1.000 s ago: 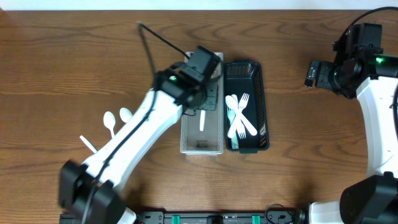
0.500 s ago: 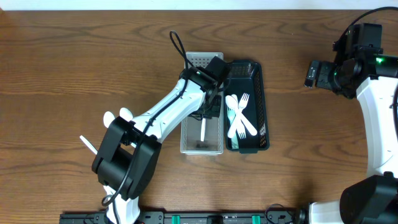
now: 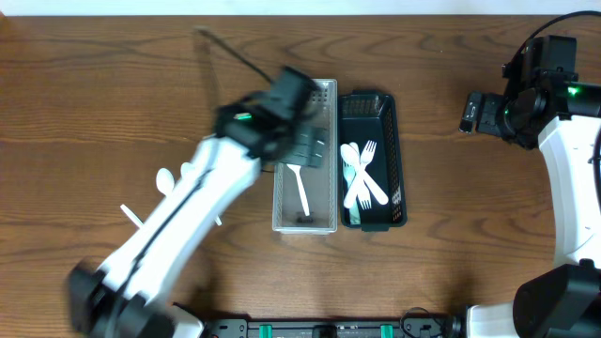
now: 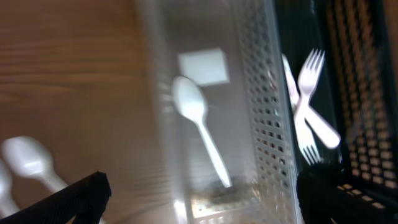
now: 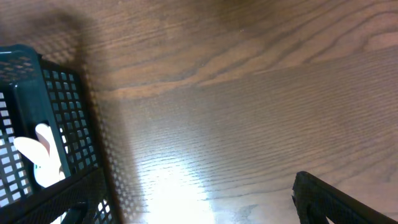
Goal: Pack container
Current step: 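Carry the spoon right and drop it into the white tray, then move the left gripper to the next white spoon and grasp it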
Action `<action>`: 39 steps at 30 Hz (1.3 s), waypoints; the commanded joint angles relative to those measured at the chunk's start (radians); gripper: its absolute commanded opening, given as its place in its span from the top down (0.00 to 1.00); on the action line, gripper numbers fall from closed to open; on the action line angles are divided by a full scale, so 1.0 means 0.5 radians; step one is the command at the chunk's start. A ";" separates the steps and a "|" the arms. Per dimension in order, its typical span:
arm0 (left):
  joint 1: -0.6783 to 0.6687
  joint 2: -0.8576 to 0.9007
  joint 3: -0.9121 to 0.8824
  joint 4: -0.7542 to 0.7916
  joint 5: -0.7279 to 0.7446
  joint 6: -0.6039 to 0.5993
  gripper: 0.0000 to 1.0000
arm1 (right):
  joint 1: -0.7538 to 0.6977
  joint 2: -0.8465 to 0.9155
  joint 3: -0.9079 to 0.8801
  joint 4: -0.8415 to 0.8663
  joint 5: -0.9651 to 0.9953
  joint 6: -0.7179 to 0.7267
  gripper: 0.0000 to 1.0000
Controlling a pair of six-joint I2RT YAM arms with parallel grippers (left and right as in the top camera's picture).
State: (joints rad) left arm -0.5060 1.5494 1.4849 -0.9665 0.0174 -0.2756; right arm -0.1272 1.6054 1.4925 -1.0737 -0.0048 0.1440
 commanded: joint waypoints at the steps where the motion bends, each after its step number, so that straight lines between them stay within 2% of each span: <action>1: 0.254 -0.233 0.037 -0.103 -0.079 0.024 0.02 | -0.005 -0.002 -0.005 0.000 -0.008 -0.030 0.01; 4: 0.586 -0.362 0.035 -0.263 -0.211 -0.270 0.02 | -0.005 -0.002 -0.005 0.002 -0.008 -0.030 0.01; 7: 0.849 -0.366 0.002 -0.356 -0.222 -0.510 0.02 | -0.005 -0.002 -0.005 0.002 -0.008 -0.030 0.01; 12: 1.072 -0.230 -0.214 -0.307 -0.206 -0.735 0.02 | -0.005 -0.002 -0.005 0.002 -0.008 -0.030 0.01; 20: 1.083 0.193 -0.546 0.028 0.012 -0.722 0.02 | -0.005 -0.002 -0.005 0.002 -0.008 -0.030 0.01; 27: 1.083 0.555 -0.584 0.165 0.089 -0.534 0.02 | -0.005 -0.002 -0.005 0.002 -0.008 -0.030 0.01; 34: 1.083 0.705 -0.584 0.259 0.202 -0.291 0.02 | -0.005 -0.002 -0.005 0.007 -0.008 -0.030 0.01; 39: 1.083 0.742 -0.584 0.292 0.230 -0.224 0.01 | -0.005 -0.002 -0.005 0.007 -0.008 -0.031 0.01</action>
State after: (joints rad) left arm 0.0319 1.9049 1.1915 -0.8246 0.1104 -0.4427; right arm -0.1272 1.6054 1.4925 -1.0725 -0.0048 0.1440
